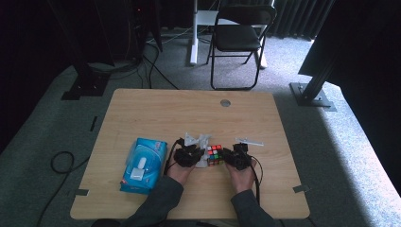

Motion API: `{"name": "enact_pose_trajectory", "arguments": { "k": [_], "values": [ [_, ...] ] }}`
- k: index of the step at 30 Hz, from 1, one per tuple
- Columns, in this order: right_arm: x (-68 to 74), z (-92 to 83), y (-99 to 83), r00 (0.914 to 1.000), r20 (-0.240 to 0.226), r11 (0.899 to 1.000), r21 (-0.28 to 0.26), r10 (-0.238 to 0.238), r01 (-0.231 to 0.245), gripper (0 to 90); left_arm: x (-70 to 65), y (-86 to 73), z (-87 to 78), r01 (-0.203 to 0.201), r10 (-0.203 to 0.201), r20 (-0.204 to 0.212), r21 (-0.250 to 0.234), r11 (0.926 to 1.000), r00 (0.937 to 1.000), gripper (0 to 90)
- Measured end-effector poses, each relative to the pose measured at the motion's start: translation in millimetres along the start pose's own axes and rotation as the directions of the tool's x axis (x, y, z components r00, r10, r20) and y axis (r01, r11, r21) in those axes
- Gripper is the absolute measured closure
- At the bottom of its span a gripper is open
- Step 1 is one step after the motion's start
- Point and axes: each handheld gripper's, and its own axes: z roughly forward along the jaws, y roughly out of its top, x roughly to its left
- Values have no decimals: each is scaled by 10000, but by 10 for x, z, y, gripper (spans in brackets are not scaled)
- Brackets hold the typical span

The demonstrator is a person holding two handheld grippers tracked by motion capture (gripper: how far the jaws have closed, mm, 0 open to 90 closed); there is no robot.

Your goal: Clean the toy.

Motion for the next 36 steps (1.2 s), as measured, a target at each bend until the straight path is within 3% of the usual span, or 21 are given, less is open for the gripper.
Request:
{"name": "enact_pose_trajectory", "arguments": {
  "k": [32,36],
  "values": [
    [-4,1,4,10000,-5,10000,18,3,-3,699,-12,17,151,-78,82,-125,358,9993,9999,841],
    [-2,1,2,10000,-1,10000,11,-5,5,698,2,-20,213,-105,120,-216,684,9976,9997,841]
  ]
}}
